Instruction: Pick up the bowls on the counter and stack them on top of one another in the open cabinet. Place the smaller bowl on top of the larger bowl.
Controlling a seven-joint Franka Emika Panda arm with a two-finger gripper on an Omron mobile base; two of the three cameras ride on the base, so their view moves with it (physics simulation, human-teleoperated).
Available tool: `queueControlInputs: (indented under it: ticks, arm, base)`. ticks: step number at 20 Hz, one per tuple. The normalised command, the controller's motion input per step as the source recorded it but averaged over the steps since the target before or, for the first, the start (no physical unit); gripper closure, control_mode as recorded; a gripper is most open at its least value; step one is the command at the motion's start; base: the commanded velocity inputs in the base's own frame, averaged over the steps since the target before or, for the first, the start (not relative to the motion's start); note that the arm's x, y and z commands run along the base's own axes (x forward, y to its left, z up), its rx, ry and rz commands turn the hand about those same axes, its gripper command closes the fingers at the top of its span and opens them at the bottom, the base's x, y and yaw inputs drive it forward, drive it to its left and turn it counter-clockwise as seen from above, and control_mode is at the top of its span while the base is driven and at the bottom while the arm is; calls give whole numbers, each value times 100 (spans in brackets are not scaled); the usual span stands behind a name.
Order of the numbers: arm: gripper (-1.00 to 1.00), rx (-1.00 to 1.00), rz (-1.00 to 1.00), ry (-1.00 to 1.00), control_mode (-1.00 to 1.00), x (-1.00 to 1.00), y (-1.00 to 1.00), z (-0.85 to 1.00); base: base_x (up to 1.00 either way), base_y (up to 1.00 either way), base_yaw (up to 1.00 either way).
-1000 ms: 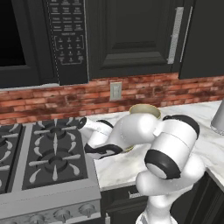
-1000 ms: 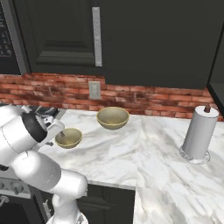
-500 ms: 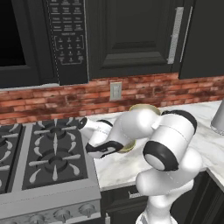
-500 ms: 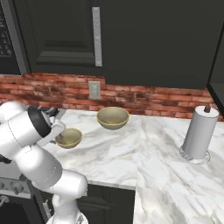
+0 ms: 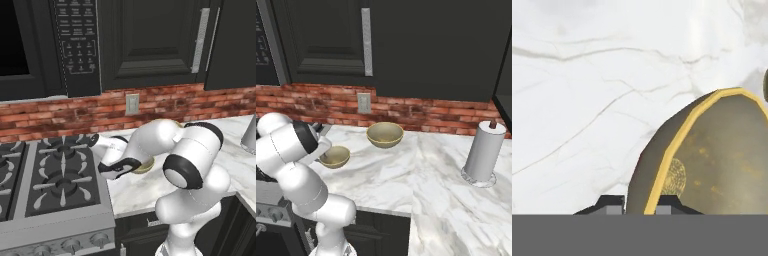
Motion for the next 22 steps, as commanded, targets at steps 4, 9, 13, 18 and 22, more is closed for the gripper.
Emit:
queueControlInputs:
  ticks: [4,9,13,18,22]
  arm:
    - [100,0,0,-2,-100,0,-12,25]
    - [100,0,0,-6,-100,0,-18,50]
    - [100,-1,0,-5,-100,0,-18,45]
    - [100,0,0,-2,-100,4,-28,43]
    - [100,-1,0,-6,-100,5,-35,46]
  base:
    - [0,0,0]
    - [0,0,0]
    - [0,0,0]
    - [0,0,0]
    - [0,0,0]
